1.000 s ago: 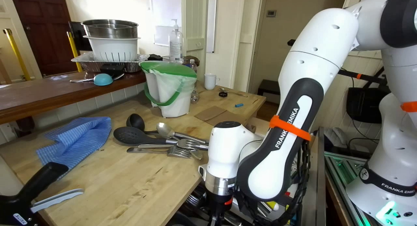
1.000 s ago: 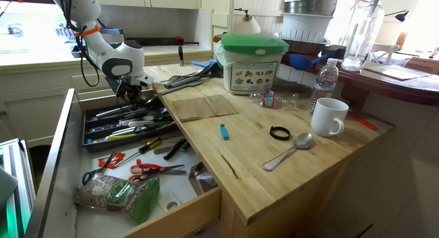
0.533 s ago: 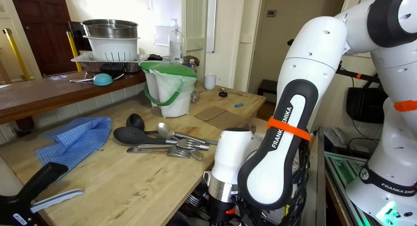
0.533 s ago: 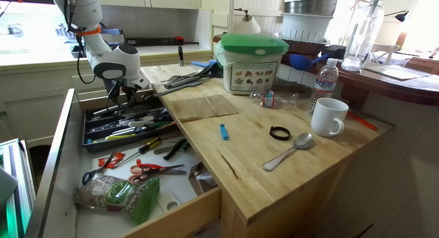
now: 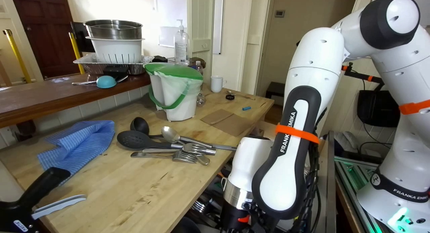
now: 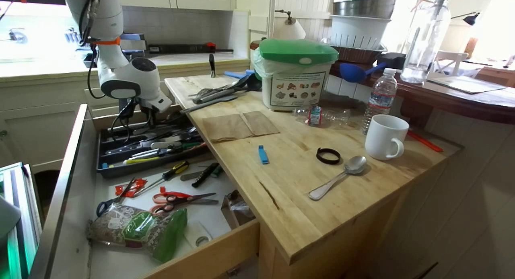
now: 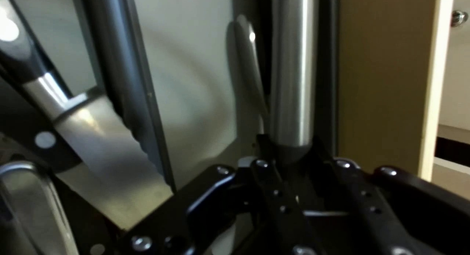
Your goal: Move the black and grey ladle in the drawer to the left, pick up the plastic grey spatula from the table and put it in the drawer
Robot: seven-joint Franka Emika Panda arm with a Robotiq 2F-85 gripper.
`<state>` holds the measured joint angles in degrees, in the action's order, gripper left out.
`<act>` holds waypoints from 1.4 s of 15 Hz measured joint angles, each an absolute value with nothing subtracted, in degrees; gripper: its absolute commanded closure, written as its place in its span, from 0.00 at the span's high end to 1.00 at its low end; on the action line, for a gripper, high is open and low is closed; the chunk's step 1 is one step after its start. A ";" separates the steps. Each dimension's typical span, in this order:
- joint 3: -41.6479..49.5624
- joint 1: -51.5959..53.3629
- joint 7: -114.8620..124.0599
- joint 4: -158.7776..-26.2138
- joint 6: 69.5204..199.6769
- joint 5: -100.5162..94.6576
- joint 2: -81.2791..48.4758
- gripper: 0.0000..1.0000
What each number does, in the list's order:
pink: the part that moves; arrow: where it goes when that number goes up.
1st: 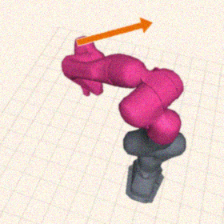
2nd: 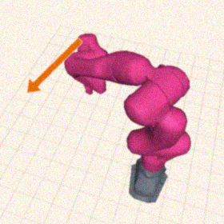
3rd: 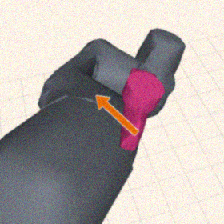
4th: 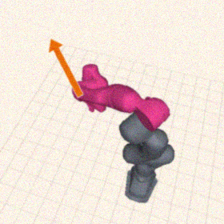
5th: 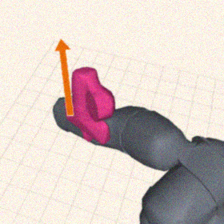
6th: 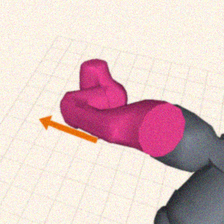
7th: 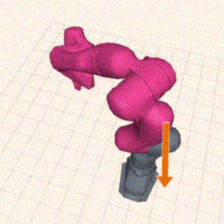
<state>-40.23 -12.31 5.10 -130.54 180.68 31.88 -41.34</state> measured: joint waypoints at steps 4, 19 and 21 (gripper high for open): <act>-43.06 -15.73 6.78 -132.00 183.27 30.85 -43.22 0.67; -36.46 -1.65 29.78 -150.85 181.08 37.31 -19.46 1.00; -33.92 1.23 31.48 -154.90 176.87 36.78 -13.38 1.00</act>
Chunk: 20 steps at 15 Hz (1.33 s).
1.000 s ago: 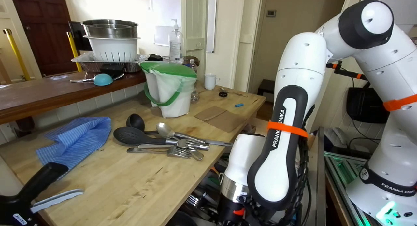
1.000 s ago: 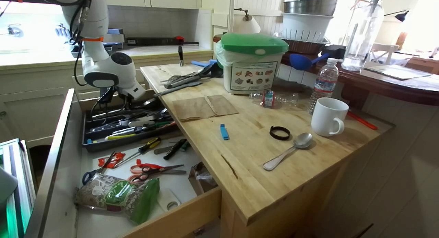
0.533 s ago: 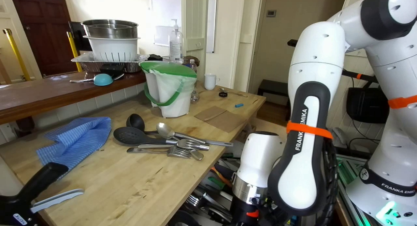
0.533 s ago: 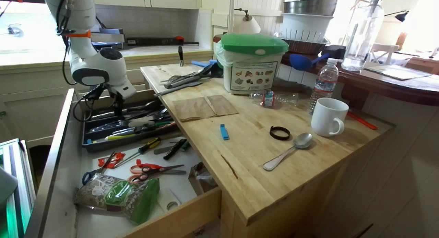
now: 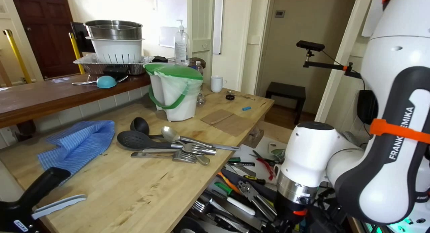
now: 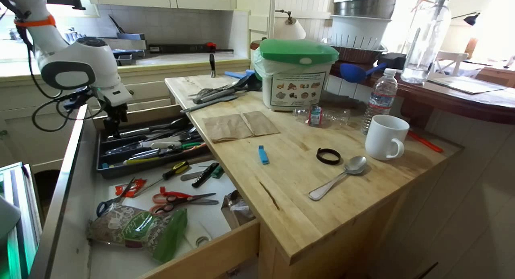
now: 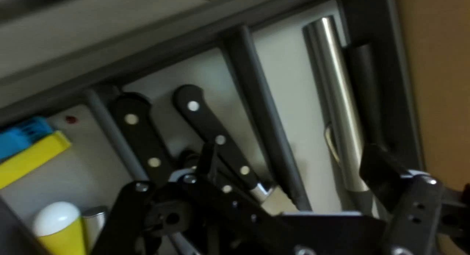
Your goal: Move the black and grey ladle in the drawer to the left, pick up the plastic grey spatula from the table and put it in the drawer
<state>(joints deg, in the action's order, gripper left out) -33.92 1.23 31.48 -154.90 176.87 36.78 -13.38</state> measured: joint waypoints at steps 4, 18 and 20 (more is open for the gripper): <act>-20.40 8.92 38.26 -158.03 160.40 20.60 -3.73 1.00; -13.64 8.95 28.66 -157.21 127.27 4.47 13.98 1.00; -14.25 8.37 31.67 -156.96 126.97 -0.41 15.12 1.00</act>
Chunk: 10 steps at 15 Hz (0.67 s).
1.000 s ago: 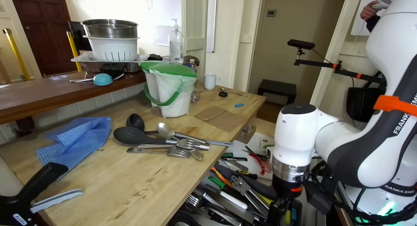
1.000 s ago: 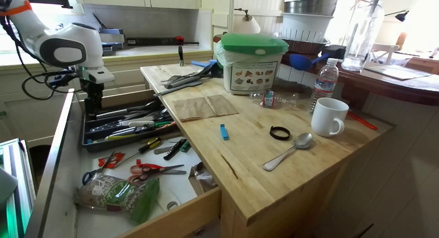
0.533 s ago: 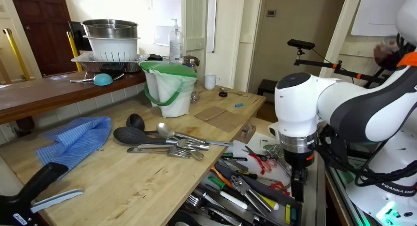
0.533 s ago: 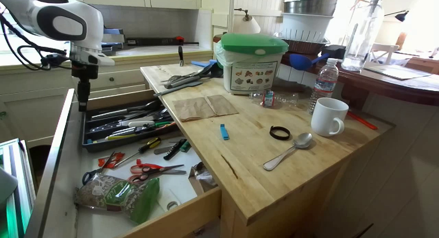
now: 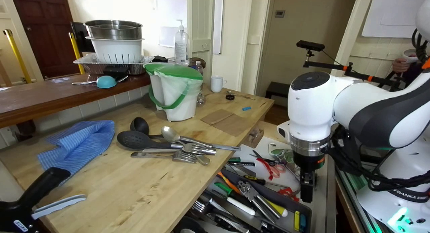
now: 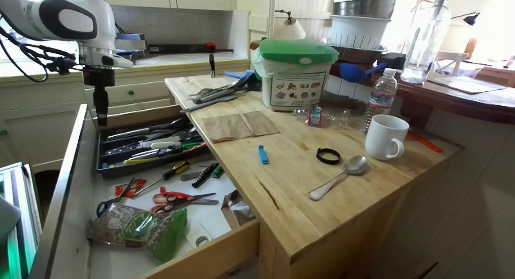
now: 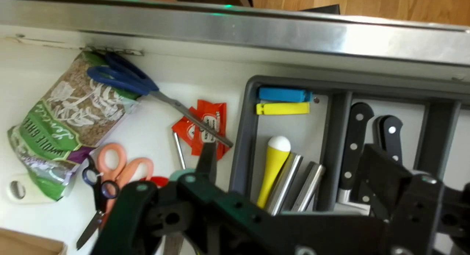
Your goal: Move the black and grey ladle in the drawer to the left, pick up the plastic grey spatula from the table and put it in the drawer
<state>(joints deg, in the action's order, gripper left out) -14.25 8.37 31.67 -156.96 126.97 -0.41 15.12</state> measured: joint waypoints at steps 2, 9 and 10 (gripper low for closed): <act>-14.70 7.37 33.75 -157.08 124.64 -6.00 18.07 1.00; -13.12 2.66 34.66 -157.00 114.18 -15.21 34.24 1.00; -13.22 2.59 34.56 -157.14 114.18 -15.19 34.84 1.00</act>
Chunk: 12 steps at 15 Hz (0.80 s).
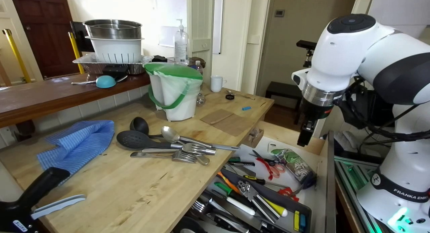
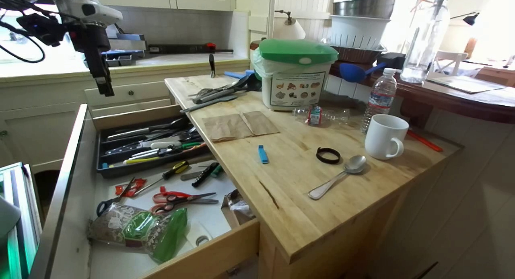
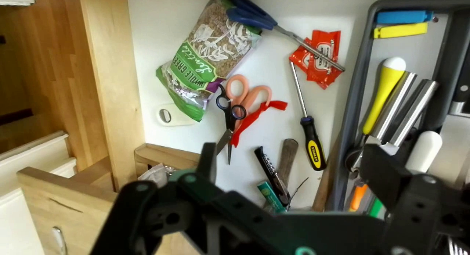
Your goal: Move the black and grey ladle in the drawer to the left, pick up the plastic grey spatula from the table and put it in the drawer
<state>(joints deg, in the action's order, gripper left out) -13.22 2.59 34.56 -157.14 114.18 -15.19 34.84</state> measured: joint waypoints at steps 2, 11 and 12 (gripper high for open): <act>-13.96 2.63 34.66 -157.26 114.18 -15.17 34.26 1.00; -13.00 2.61 33.57 -157.13 116.34 -14.15 32.98 1.00; -11.38 2.37 32.08 -156.95 119.49 -13.65 32.75 1.00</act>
<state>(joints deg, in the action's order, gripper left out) -11.38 2.37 32.08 -156.95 119.49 -13.65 32.75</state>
